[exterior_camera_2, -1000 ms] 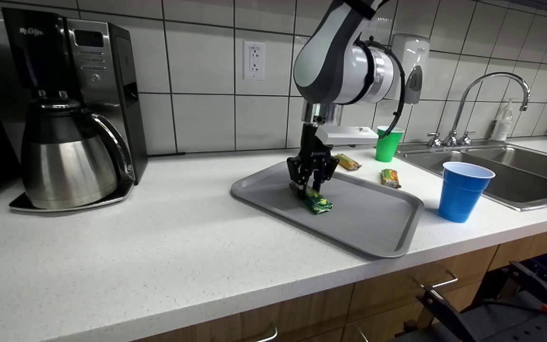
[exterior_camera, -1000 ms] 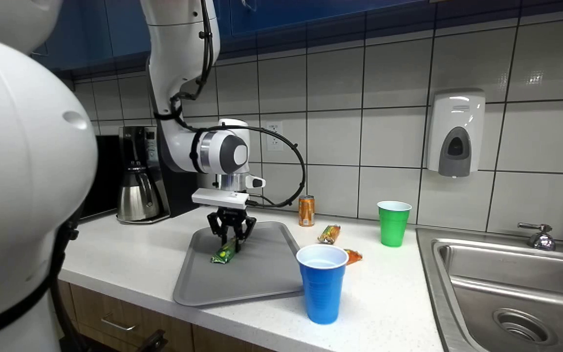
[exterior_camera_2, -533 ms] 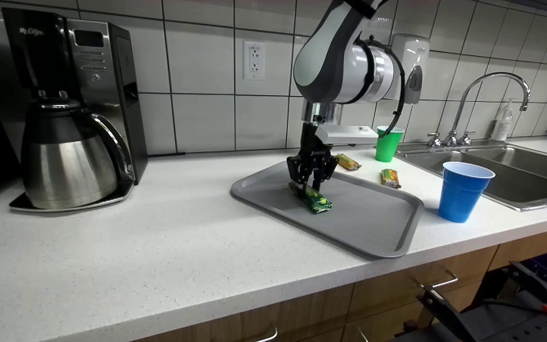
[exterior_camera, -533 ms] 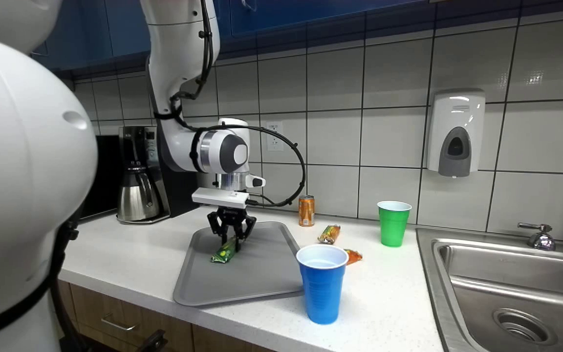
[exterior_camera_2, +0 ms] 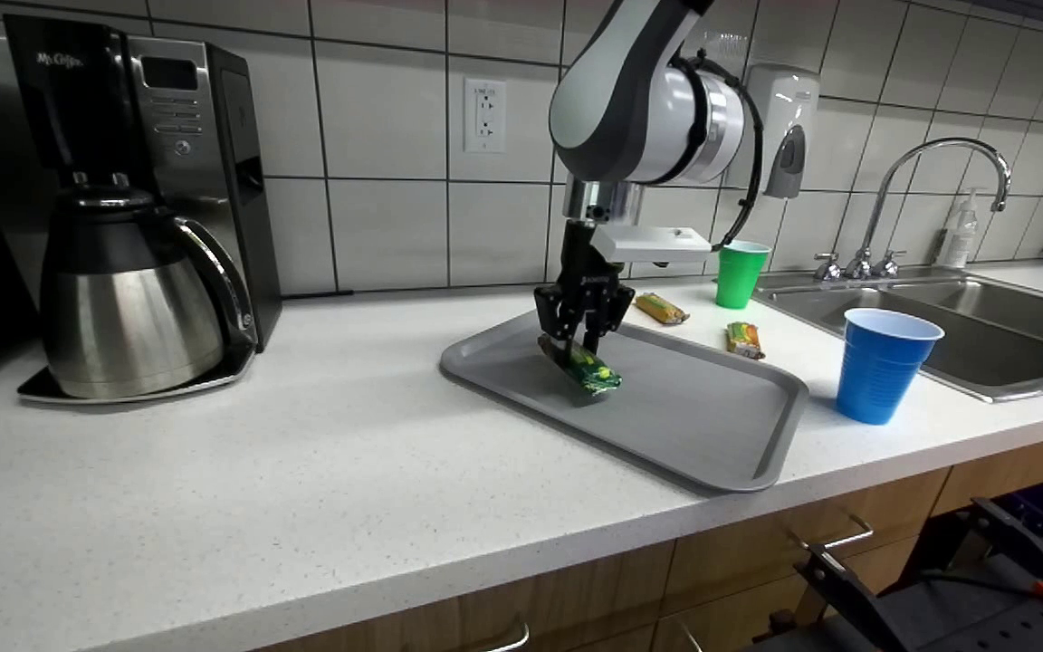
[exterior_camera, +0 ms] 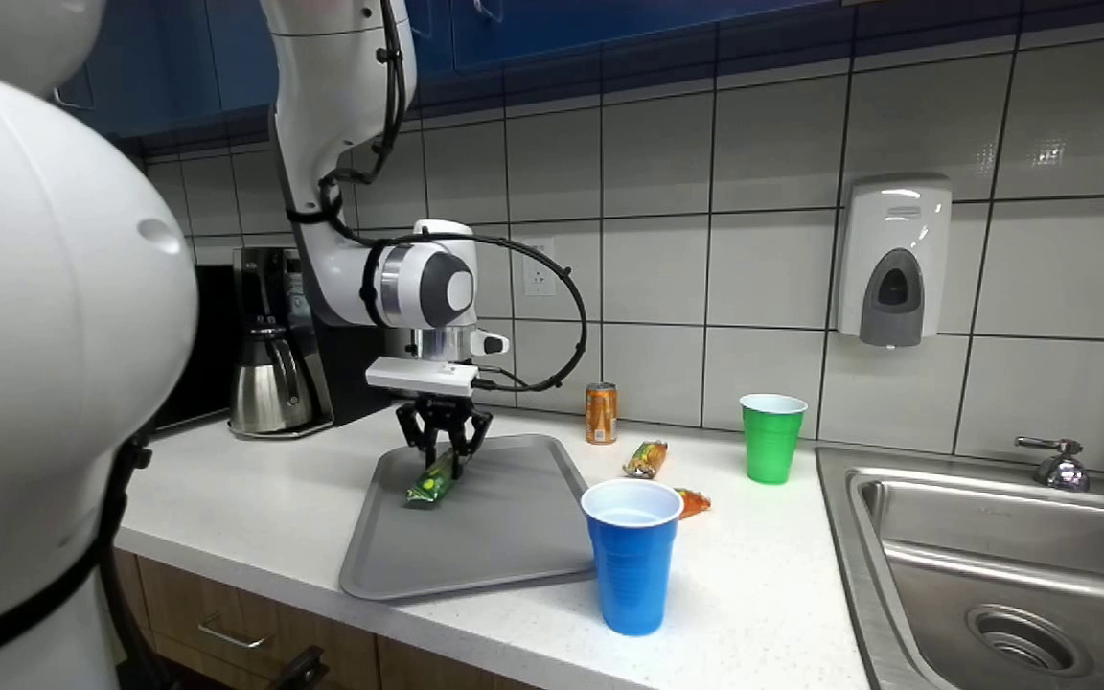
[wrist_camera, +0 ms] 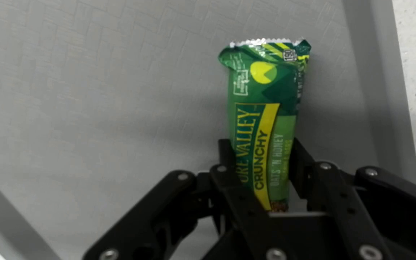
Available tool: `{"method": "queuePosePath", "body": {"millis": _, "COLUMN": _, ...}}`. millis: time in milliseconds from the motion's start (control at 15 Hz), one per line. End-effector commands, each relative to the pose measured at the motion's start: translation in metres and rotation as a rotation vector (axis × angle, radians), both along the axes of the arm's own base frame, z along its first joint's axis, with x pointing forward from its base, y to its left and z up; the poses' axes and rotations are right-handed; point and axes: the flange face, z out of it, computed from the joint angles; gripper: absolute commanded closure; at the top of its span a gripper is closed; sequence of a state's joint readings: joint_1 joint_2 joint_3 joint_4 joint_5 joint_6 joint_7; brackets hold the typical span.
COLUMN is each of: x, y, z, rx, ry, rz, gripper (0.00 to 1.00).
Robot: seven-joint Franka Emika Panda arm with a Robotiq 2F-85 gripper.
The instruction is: Remove the packets from the grey tray.
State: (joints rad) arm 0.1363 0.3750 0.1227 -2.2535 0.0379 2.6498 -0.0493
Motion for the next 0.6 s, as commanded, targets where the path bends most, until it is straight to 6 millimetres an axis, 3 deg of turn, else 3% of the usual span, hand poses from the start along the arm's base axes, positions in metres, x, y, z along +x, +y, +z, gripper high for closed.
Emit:
{"method": "queuePosePath", "body": {"millis": 0, "x": -0.004, "y": 0.015, "z": 0.018, "rx": -0.012, "ry": -0.014, "rz": 0.026, "gripper": 0.85}}
{"method": "queuePosePath", "body": {"millis": 533, "x": -0.01, "y": 0.056, "z": 0.041, "rx": -0.002, "ry": -0.049, "rz": 0.088, "gripper": 0.85}}
